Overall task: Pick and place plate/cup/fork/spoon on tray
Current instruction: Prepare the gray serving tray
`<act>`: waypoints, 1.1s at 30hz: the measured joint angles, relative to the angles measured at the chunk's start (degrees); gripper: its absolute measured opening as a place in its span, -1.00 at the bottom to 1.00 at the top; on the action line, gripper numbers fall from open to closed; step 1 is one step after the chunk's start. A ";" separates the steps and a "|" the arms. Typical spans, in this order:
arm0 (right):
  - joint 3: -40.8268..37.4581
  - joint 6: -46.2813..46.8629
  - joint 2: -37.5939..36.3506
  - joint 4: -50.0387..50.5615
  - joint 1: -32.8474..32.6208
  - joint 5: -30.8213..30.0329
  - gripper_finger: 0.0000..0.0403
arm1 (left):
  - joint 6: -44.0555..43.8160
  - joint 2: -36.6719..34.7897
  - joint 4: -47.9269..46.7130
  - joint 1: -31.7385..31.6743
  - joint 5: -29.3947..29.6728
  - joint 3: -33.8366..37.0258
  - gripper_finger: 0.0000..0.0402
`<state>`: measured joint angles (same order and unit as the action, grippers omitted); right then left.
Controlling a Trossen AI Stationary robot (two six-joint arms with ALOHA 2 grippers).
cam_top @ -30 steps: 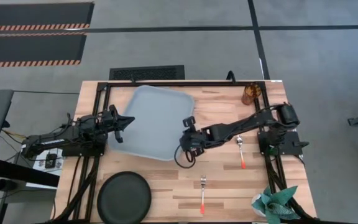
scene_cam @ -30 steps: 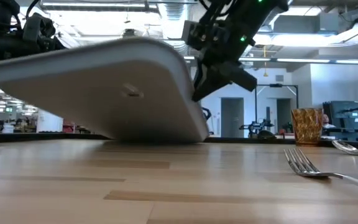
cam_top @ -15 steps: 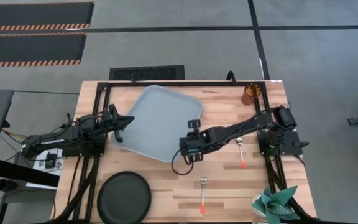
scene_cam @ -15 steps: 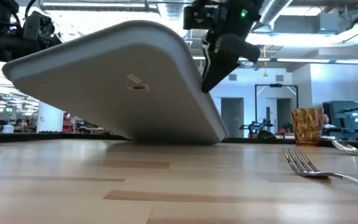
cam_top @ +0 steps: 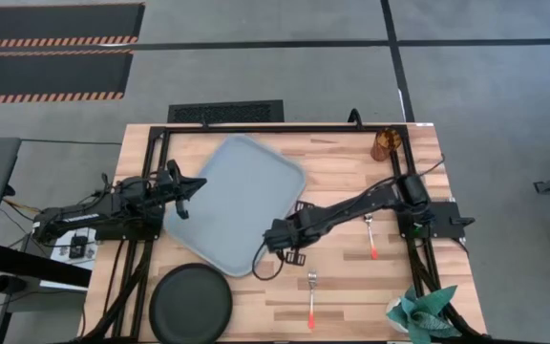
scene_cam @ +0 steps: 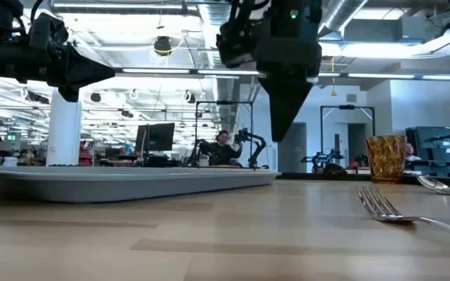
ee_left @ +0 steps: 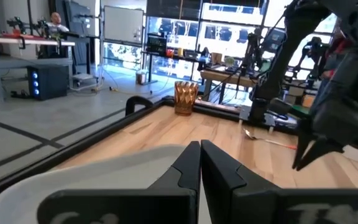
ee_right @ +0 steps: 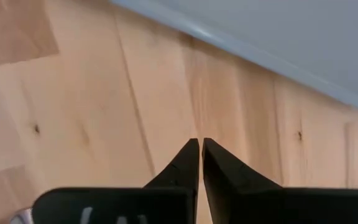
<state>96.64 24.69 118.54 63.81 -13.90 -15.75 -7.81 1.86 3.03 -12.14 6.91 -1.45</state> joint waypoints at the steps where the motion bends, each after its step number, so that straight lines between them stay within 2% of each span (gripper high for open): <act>1: -0.02 -0.13 0.00 0.23 0.27 -0.86 -0.80 | 0.15 0.01 0.40 0.00 0.01 0.00 -1.00; 7: -5.67 -6.04 -3.61 -2.69 6.52 -1.20 -0.79 | 1.73 -0.01 1.57 0.00 -0.01 0.01 -1.00; 10: -13.01 -9.66 -8.31 -12.35 11.36 2.12 -0.88 | 2.68 0.01 1.57 0.02 -0.01 0.00 -1.00; 13: -21.10 -12.19 -13.01 -24.79 17.63 8.31 -0.95 | 2.74 0.01 1.69 -0.02 -0.01 0.02 -1.00; 16: -26.09 -12.31 -16.57 -35.03 24.63 10.80 -0.93 | 3.49 -0.01 1.89 -0.02 -0.01 0.02 -1.00; 20: -26.06 -13.97 -15.80 -37.76 33.13 11.52 -0.64 | 3.56 0.01 1.95 0.00 0.00 0.02 -1.00; 27: -18.22 -18.16 -7.22 -38.16 43.32 20.70 0.00 | 3.76 0.01 1.98 0.00 1.23 0.02 -1.00; 30: -14.36 -19.86 -4.03 -36.69 45.70 24.35 0.15 | 4.00 0.01 1.94 0.00 1.43 0.02 -1.00; 33: -12.13 -20.62 -1.05 -35.30 46.95 28.46 0.18 | 4.17 0.01 1.89 0.00 1.49 0.02 -1.00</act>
<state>84.51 4.07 117.49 28.51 33.06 12.71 -3.64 1.87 4.92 -12.14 8.40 -1.43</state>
